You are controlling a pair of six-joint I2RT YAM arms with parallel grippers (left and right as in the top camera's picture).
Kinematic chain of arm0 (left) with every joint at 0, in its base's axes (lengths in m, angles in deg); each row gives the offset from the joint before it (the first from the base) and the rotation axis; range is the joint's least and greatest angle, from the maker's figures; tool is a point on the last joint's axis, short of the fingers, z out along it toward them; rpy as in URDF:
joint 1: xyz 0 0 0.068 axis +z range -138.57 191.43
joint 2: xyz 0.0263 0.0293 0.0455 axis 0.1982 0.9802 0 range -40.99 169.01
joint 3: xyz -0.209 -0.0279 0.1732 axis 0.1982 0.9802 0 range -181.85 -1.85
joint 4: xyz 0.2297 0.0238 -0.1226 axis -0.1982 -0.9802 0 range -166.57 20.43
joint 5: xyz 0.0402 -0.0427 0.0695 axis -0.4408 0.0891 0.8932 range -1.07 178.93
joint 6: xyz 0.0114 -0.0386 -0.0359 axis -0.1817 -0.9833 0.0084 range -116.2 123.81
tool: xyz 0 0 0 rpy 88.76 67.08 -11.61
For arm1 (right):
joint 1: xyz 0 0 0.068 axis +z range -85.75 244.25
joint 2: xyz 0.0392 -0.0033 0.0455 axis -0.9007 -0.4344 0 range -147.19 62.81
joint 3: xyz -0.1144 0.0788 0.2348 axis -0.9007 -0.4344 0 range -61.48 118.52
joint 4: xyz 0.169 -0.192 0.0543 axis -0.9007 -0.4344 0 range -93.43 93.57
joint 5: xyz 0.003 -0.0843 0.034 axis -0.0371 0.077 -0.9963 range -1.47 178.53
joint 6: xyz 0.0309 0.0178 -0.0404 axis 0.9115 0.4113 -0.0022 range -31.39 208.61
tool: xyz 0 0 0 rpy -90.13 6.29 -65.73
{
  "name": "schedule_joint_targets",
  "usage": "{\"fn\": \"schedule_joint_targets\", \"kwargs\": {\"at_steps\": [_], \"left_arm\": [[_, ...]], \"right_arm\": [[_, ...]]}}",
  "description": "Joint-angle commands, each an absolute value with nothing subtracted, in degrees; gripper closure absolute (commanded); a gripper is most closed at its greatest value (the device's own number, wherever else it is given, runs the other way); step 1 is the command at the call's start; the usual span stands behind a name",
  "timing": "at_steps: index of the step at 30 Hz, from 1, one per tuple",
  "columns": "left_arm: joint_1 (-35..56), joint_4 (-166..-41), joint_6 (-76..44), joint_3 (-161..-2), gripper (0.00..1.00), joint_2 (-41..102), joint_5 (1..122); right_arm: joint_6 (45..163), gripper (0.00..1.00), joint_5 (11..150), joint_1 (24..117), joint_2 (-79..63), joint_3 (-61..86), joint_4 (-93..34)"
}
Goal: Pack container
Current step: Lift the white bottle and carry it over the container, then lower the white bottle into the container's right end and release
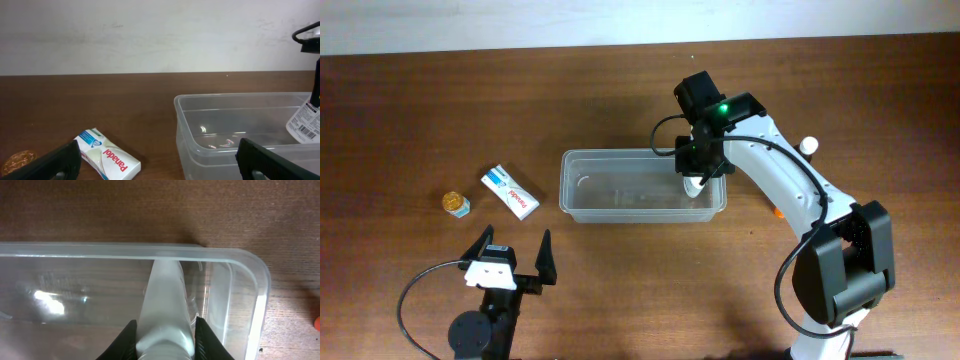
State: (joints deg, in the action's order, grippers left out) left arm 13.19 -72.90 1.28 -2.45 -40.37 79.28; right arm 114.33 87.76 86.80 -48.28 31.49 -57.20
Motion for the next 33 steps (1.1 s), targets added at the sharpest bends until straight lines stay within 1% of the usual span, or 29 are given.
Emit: {"fn": "schedule_joint_targets", "kwargs": {"at_steps": [1,10,24,33], "left_arm": [[13.5,-73.3,2.4,-2.4,0.01,-40.7,79.3],[13.5,-73.3,2.4,-2.4,0.01,-40.7,79.3],[13.5,-73.3,2.4,-2.4,0.01,-40.7,79.3],[13.5,-73.3,2.4,-2.4,0.01,-40.7,79.3]], "right_arm": [[115.1,0.94,89.2,87.0,-47.3,31.3,-57.0],[115.3,0.94,89.3,85.1,-47.3,31.3,-57.0],[118.1,0.94,92.1,85.1,-47.3,31.3,-56.3],[119.2,0.94,91.1,85.3,-50.8,31.3,-56.2]]}}
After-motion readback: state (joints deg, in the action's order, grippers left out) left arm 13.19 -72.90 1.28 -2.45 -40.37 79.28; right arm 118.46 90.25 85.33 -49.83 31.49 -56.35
